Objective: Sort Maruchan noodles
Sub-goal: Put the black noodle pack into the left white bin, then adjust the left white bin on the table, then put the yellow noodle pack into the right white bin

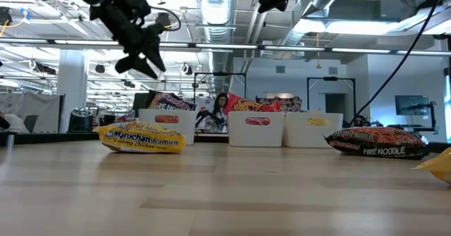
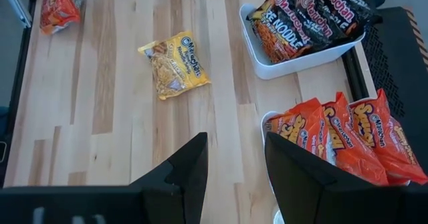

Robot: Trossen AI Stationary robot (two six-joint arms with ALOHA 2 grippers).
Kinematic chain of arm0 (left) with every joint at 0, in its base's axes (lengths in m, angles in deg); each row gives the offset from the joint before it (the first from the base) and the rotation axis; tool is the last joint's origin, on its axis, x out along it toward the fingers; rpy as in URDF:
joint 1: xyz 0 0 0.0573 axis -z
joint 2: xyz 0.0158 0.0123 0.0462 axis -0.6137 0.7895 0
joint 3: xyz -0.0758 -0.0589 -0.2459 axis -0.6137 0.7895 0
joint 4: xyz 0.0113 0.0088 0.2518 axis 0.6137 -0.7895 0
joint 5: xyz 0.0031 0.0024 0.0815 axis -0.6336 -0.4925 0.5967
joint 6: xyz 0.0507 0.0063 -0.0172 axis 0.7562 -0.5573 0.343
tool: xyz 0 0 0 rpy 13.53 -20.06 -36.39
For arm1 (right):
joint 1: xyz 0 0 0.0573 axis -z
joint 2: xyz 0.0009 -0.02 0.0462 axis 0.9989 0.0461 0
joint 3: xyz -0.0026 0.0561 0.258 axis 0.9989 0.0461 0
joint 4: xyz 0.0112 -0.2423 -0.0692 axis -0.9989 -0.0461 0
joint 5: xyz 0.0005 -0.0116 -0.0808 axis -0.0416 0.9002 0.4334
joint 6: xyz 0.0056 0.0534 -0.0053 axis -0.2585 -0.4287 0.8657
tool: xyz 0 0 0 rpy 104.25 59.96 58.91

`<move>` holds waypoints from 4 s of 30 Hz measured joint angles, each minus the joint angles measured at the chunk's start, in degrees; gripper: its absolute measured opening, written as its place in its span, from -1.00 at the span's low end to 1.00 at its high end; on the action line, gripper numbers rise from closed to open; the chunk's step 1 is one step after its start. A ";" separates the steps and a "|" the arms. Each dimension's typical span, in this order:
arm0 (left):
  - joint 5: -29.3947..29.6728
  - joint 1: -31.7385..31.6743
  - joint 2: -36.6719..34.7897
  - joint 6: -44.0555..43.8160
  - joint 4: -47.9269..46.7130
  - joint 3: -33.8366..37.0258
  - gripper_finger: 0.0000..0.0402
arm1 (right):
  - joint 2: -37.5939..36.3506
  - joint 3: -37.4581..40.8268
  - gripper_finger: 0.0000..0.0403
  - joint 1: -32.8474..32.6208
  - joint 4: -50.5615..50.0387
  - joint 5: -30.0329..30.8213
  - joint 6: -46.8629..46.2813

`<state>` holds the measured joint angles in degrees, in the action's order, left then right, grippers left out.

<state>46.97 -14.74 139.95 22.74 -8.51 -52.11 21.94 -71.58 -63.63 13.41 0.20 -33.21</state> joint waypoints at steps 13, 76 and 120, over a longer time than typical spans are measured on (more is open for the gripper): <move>-2.63 13.86 2.72 -3.34 -3.34 -3.34 -0.18 | 0.00 0.00 -0.14 0.00 -0.86 0.00 0.02; 15.15 18.45 17.86 3.48 -16.94 -3.29 -0.18 | 0.00 0.00 -0.14 -0.07 -2.26 -0.04 -0.02; 6.35 30.94 -13.39 -4.14 -22.79 -3.29 -0.18 | 0.00 0.02 0.05 -16.94 -17.38 -0.42 -25.24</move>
<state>53.33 16.19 126.56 18.60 -31.31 -55.40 21.94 -71.55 -80.57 -3.97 -0.22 -58.45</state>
